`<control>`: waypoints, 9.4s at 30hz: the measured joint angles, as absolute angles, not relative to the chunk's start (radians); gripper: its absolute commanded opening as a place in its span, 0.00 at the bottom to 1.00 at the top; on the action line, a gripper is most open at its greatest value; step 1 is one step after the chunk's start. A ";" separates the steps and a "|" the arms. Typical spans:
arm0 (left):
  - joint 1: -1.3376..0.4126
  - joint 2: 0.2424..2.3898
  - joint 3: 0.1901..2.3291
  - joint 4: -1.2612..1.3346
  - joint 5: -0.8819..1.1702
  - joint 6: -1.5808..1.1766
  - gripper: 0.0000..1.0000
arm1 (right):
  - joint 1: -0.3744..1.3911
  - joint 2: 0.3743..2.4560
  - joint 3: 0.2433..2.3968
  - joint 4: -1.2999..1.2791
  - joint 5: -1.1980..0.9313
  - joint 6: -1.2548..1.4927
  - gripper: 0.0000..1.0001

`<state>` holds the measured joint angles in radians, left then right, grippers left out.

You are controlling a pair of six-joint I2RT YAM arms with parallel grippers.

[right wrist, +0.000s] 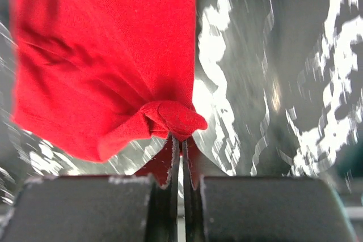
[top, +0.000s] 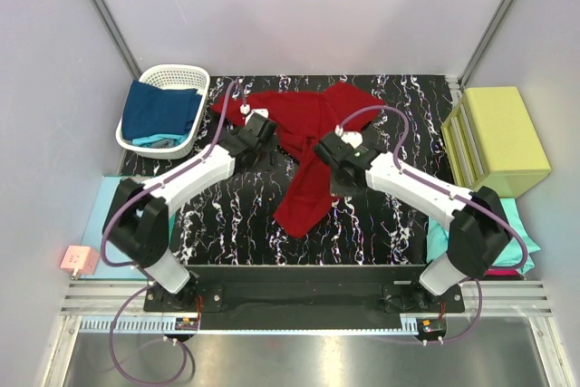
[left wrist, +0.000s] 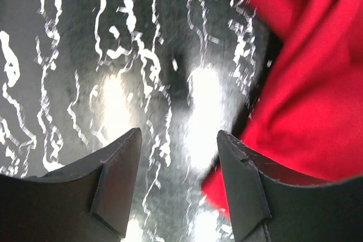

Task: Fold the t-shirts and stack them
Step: Flatten out the tshirt

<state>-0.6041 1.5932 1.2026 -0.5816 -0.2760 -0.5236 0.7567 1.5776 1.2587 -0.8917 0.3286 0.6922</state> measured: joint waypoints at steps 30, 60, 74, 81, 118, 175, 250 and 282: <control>-0.525 1.851 1.394 -0.573 -0.243 -0.551 0.57 | 0.917 1.589 1.530 -1.112 0.454 0.768 0.72; -0.599 1.875 1.301 -0.522 -0.186 -0.551 0.56 | 0.699 1.888 1.329 -0.845 0.269 0.668 0.00; -0.599 1.875 1.300 -0.521 -0.186 -0.559 0.55 | 0.674 1.709 1.394 -0.949 0.497 0.752 0.00; -0.599 1.875 1.299 -0.520 -0.186 -0.563 0.55 | 0.614 1.692 1.402 -0.993 0.544 0.757 0.00; -0.479 1.923 1.597 -0.606 -0.287 -0.580 0.58 | 0.827 1.541 1.095 -1.069 0.044 0.692 0.29; -0.939 2.360 2.035 -0.608 0.180 -0.509 0.57 | 0.491 1.251 1.323 -0.909 0.401 0.636 0.78; -0.961 1.630 1.364 -0.643 -0.228 -0.535 0.00 | 0.469 1.498 1.280 -0.718 0.313 0.645 0.77; -0.965 1.153 1.193 -1.077 -0.348 -0.675 0.00 | 0.465 2.106 1.560 -0.743 0.211 0.690 0.00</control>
